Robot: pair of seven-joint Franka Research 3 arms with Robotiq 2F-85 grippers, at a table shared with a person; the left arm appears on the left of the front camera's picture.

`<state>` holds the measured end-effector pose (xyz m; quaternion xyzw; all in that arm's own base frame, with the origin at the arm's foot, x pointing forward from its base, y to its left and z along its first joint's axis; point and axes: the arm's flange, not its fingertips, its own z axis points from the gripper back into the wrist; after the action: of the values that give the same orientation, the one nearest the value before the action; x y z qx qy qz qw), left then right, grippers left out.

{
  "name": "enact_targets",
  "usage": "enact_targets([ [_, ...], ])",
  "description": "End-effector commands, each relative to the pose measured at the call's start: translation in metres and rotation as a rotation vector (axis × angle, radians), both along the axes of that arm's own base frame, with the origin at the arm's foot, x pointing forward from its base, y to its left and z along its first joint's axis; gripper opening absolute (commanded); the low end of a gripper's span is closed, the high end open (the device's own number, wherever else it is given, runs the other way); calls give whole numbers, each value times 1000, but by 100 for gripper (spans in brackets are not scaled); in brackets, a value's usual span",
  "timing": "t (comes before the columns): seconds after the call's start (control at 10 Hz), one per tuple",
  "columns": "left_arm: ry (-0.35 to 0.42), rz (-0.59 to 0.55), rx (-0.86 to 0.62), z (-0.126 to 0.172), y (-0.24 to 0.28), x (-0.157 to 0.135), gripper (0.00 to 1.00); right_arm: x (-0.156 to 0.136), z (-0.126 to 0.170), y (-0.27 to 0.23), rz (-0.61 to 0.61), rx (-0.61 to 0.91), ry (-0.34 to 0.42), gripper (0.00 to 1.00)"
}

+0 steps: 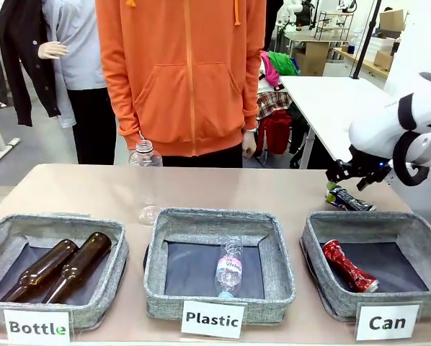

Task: Sort the can waste into the basket.
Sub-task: Pick up the can waste from the table and place it in the right Fabric basket.

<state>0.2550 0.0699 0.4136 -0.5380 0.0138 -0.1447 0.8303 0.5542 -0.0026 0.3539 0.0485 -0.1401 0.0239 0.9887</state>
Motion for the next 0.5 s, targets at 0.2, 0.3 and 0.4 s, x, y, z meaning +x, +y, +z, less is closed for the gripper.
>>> enact_targets([
  [0.2, -39, 10, -65, 9, 12, -17, 100, 12, -20, -4, -19, -90, 25, 100],
  [0.3, -39, 10, -65, 9, 12, -17, 100, 12, -24, -4, -18, -93, 30, 100],
  [0.4, -39, 10, -65, 9, 12, -17, 100, 17, -25, -3, -22, -90, 11, 100],
])
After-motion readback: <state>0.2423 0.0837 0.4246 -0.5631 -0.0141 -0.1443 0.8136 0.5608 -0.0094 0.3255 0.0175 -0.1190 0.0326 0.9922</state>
